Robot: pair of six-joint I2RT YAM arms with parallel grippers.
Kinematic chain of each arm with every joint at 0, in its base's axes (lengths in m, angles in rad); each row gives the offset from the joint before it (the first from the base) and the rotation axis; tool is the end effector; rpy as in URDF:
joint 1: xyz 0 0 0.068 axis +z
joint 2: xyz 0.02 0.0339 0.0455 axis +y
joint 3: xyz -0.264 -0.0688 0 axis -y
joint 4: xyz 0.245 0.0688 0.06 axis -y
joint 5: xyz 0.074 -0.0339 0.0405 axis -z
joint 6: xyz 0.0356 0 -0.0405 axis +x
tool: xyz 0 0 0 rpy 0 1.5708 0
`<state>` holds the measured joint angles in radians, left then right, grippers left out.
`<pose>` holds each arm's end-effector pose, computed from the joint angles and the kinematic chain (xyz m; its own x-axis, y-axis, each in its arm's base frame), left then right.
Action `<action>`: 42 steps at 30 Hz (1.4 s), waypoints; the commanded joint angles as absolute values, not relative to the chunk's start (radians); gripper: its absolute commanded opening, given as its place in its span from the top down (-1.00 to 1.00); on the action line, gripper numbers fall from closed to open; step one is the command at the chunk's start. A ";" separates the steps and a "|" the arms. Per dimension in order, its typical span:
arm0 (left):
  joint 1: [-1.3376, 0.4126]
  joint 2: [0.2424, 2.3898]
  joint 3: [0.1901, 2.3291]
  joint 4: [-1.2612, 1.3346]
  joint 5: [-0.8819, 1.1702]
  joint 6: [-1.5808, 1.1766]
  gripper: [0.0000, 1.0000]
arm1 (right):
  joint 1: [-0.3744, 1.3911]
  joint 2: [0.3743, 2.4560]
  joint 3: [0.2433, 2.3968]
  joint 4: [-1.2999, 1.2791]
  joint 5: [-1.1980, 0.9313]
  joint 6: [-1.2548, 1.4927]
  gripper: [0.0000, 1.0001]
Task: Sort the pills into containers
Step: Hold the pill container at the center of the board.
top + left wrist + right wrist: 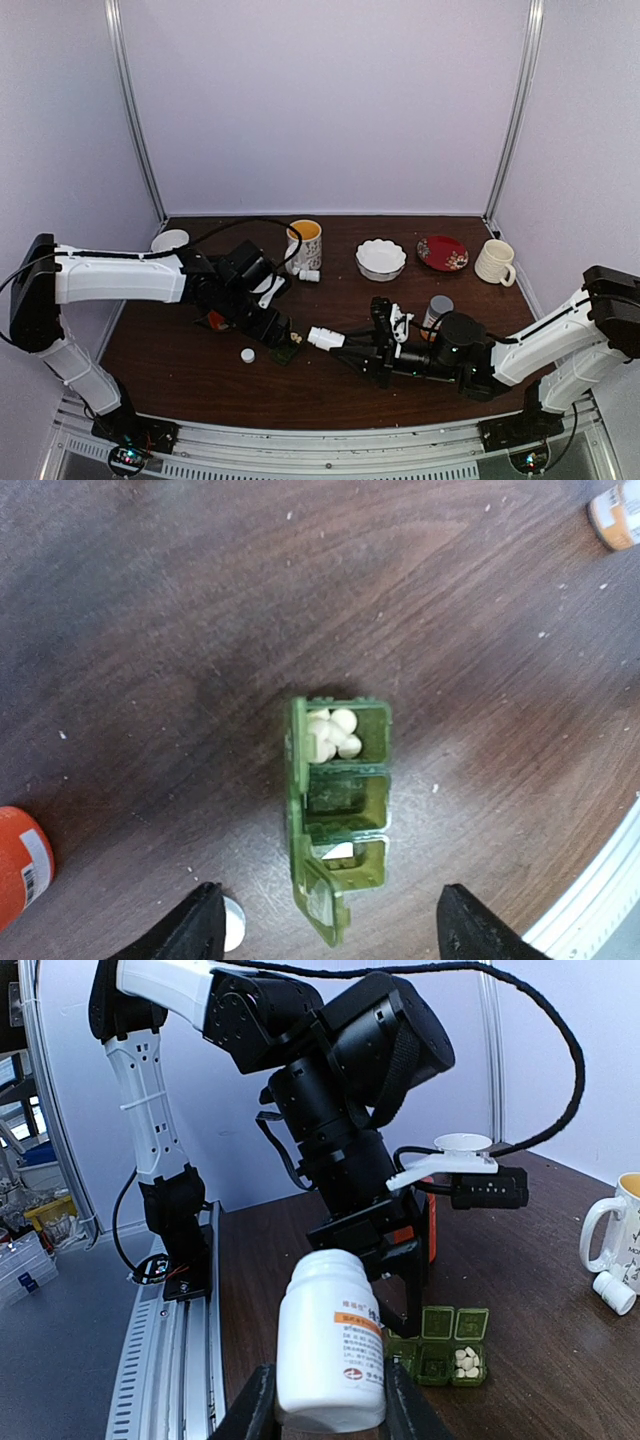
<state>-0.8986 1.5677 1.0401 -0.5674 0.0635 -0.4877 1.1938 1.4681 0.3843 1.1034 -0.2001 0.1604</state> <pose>0.1920 -0.2449 0.2086 -0.8634 0.3339 -0.3782 0.4464 0.8548 -0.2645 0.0926 0.2532 0.1898 -0.1501 0.0461 -0.9876 -0.9729 0.1708 0.1558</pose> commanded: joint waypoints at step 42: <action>-0.898 1.710 1.154 -0.652 0.016 -0.427 0.91 | 1.200 1.500 0.436 1.052 -0.165 0.146 1.00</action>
